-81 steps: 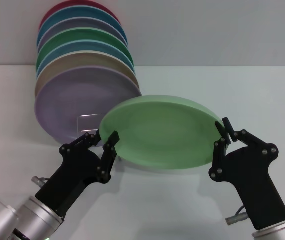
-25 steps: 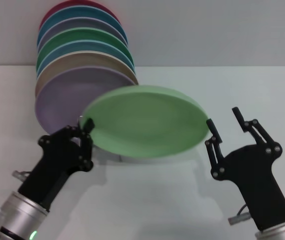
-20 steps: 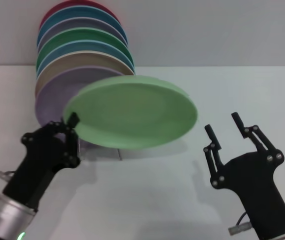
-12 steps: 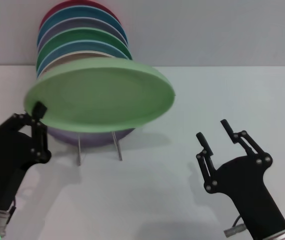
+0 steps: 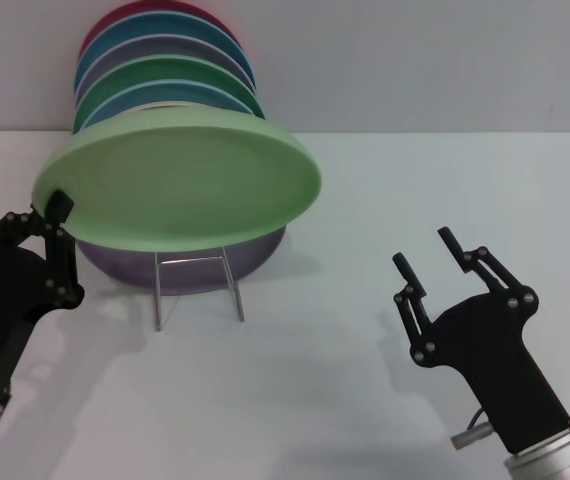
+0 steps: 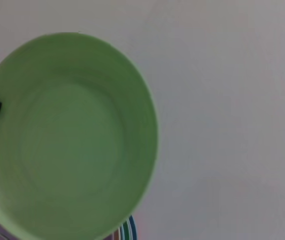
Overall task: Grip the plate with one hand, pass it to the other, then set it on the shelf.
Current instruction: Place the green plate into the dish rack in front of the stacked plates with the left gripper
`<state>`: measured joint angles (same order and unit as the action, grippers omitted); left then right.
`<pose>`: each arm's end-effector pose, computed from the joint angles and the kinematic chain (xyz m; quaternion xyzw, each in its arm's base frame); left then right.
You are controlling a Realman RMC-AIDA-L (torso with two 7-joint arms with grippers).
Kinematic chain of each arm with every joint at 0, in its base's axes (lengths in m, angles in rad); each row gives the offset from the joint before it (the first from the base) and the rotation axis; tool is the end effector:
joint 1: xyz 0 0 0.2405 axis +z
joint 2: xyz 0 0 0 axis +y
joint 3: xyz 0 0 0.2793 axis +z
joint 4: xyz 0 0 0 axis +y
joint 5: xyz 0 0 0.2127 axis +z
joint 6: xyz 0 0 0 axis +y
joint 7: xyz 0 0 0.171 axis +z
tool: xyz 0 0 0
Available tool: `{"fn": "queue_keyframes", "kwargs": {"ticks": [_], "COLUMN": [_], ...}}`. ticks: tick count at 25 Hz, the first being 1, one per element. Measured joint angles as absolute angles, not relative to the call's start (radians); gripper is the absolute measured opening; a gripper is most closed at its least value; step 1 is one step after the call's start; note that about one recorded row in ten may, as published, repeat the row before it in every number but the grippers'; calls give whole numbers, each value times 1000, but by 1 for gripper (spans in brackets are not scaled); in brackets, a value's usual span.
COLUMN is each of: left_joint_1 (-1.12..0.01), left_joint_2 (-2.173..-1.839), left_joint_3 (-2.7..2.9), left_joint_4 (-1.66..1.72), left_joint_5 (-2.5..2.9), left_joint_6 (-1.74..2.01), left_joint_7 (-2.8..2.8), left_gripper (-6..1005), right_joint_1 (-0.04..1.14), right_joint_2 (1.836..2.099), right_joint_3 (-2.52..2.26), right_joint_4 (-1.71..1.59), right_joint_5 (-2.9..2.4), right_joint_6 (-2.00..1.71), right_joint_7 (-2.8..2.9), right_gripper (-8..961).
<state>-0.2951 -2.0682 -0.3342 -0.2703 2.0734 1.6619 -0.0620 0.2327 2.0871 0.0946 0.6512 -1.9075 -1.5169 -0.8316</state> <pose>-0.2882 0.2801 -0.0393 -0.7039 -0.0951 -0.4440 0.5462 0.2374 0.2386 -0.1097 -0.7399 -0.0528 0.2628 0.6170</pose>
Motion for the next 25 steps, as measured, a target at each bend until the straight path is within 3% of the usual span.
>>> {"fn": "queue_keyframes", "kwargs": {"ticks": [25], "left_joint_1": [-311], "left_joint_2": [-2070], "left_joint_3": [-354], "left_joint_4": [-206], "left_joint_5": [2080], "left_joint_6": [1498], "left_joint_7": [-21], "left_gripper": [47], "right_joint_1": [242], "right_joint_2": [2089], "right_joint_3": [134], "right_joint_4": [628], "right_joint_5": [-1907], "right_joint_6": [-1502], "right_joint_7": [-831], "right_gripper": [410]}}
